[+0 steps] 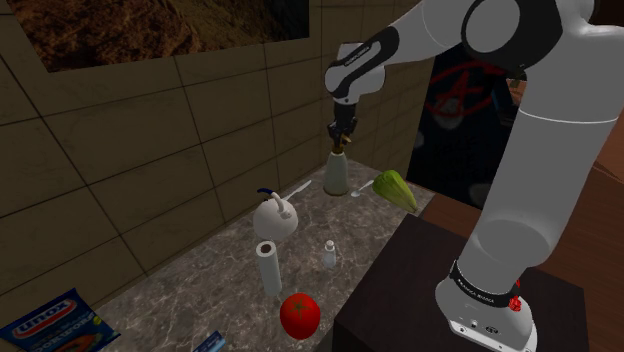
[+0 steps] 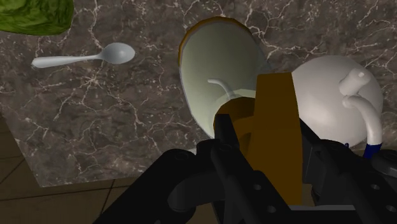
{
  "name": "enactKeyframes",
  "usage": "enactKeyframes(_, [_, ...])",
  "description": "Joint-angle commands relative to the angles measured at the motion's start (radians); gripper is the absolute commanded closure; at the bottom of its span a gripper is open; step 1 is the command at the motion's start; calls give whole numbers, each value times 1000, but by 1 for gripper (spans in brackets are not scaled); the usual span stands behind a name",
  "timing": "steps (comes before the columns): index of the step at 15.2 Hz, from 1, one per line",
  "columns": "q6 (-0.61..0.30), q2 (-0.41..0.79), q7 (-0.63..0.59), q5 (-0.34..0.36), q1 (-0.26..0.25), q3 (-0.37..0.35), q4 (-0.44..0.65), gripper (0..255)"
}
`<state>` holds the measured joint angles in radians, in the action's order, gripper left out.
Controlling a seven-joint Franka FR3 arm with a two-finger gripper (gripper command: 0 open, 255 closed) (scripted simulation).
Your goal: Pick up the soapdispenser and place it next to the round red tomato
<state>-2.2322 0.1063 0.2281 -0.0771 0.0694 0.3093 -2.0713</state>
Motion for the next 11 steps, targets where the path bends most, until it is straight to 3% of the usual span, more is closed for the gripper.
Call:
enactKeyframes(1, [27,-13,-6,6,-2,0,15,255])
enactKeyframes(11, [154,-63,-25,29,-4,1,95,255])
